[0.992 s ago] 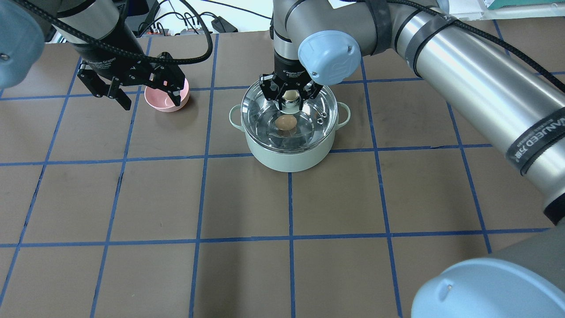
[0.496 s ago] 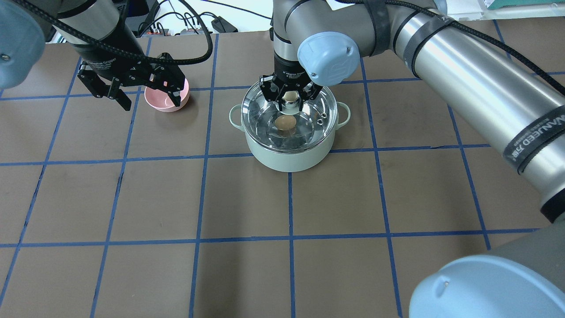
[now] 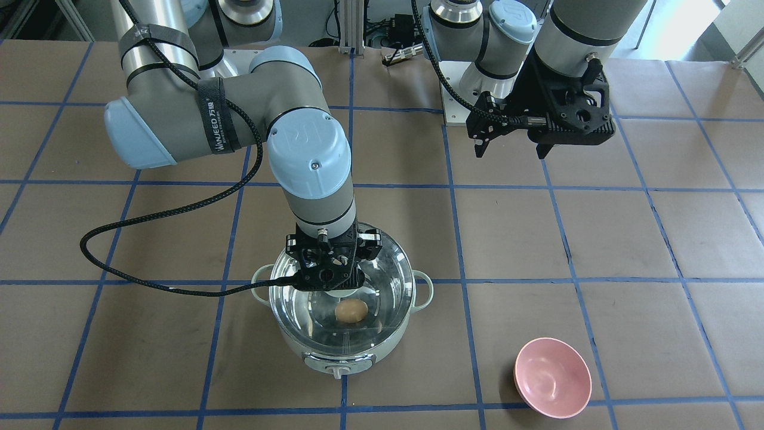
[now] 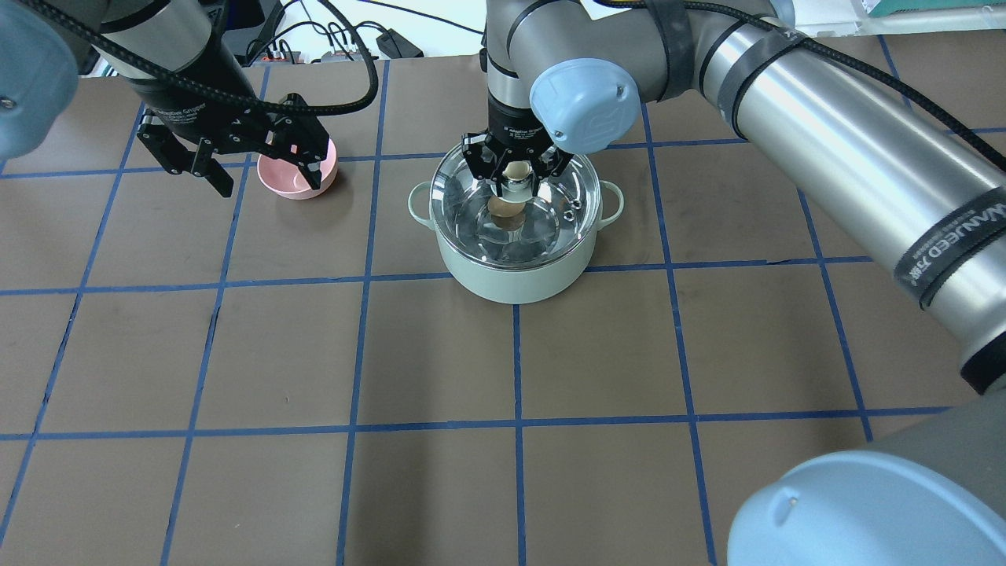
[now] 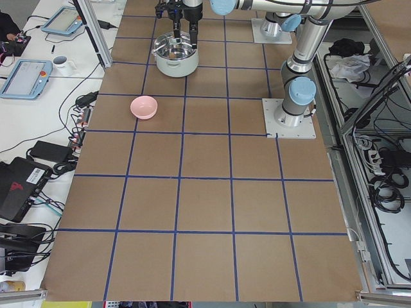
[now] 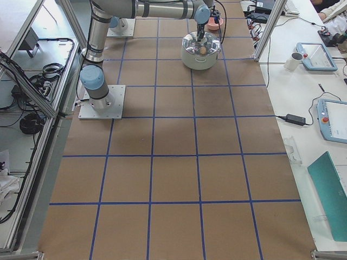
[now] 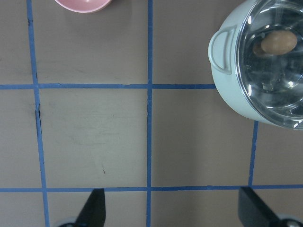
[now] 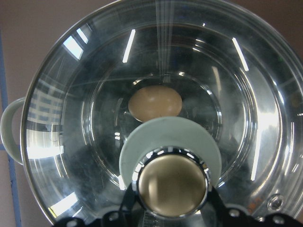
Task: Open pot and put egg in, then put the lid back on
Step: 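Lower the glass lid onto the pot and open the right gripper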
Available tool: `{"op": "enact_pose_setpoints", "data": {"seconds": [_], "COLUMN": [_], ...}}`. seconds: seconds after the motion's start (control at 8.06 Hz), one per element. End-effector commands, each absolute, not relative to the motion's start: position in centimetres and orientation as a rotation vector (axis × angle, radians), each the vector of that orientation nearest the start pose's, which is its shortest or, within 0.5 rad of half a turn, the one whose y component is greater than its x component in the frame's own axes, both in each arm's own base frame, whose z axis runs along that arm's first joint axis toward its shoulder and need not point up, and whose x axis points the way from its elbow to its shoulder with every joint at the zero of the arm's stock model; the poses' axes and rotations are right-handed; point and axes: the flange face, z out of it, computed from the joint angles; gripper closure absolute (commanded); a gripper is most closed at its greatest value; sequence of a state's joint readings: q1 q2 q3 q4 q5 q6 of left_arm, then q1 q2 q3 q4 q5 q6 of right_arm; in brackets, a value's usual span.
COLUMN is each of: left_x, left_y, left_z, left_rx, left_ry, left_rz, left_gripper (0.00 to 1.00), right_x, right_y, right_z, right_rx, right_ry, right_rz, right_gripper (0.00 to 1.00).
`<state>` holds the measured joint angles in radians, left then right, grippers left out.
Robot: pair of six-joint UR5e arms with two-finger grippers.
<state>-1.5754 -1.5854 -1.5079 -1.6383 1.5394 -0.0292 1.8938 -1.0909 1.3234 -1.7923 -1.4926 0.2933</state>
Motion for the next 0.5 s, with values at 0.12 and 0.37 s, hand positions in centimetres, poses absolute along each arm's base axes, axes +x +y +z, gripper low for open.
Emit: {"op": "enact_pose_setpoints", "data": {"seconds": [0.12, 0.37], "left_x": [-13.86, -13.86], "left_y": [-49.43, -49.43], "left_z": [50.61, 50.61], "left_rx": [-0.042, -0.042], "left_ry": [3.172, 3.172], "left_rz": [0.028, 0.028], "left_gripper": [0.00, 0.00], "right_x": [34.70, 34.61], "right_y": [-59.40, -59.13], "right_z": [35.67, 36.45], "right_rx": [-0.056, -0.054], "right_ry": [3.067, 3.065], "right_rz": [0.038, 0.027], "right_gripper": [0.00, 0.00]}}
